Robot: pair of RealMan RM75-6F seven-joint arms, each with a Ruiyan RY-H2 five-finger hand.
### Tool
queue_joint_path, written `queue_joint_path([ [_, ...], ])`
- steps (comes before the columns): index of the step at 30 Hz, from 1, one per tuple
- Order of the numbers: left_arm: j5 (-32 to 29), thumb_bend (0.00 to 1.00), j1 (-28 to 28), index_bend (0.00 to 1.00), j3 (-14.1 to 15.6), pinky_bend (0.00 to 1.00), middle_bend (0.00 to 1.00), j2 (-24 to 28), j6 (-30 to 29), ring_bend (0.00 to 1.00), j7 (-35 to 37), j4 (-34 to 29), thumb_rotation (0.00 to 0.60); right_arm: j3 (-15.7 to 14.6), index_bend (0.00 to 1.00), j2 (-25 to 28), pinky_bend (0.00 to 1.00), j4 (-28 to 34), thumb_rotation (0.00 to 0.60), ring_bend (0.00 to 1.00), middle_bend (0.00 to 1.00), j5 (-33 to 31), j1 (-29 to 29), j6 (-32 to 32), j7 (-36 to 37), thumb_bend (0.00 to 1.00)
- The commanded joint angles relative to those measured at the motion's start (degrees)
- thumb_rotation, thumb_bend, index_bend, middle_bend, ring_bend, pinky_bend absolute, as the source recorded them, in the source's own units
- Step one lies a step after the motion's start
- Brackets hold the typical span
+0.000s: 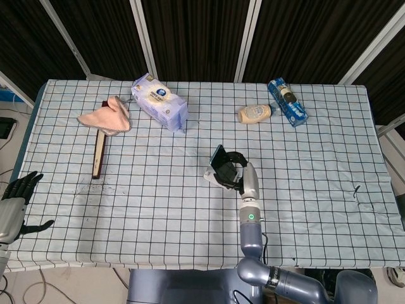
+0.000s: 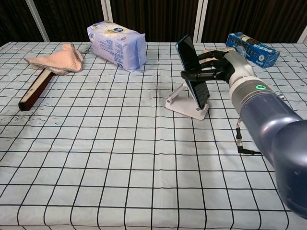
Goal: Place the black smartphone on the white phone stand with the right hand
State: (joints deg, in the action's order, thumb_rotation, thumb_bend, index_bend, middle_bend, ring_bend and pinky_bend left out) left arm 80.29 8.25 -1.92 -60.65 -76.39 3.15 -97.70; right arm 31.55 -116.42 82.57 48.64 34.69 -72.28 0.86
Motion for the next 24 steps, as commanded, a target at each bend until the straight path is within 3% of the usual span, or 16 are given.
queue_joint_path([
  [1,-0.02,0.00,-0.01,0.00,0.00,0.00,0.00,0.01,-0.01,0.00,0.02,0.00,0.600,-0.42,0.45,0.08,0.14,-0.19,0.600,0.24,0.29,0.49,0.07,0.16,-0.13,0.37],
  [13,0.00,0.00,-0.04,0.00,0.03,0.00,0.00,0.04,-0.03,0.00,0.04,-0.07,0.600,-0.66,0.35,0.16,0.14,-0.25,0.600,0.19,0.20,0.66,0.08,0.58,-0.58,0.21],
  [24,0.01,0.00,-0.06,0.00,0.06,0.00,0.00,0.07,-0.05,0.00,-0.04,-0.11,0.600,-0.77,0.18,0.63,0.14,0.58,0.600,0.12,0.09,-0.13,-0.07,0.69,-2.17,0.08],
])
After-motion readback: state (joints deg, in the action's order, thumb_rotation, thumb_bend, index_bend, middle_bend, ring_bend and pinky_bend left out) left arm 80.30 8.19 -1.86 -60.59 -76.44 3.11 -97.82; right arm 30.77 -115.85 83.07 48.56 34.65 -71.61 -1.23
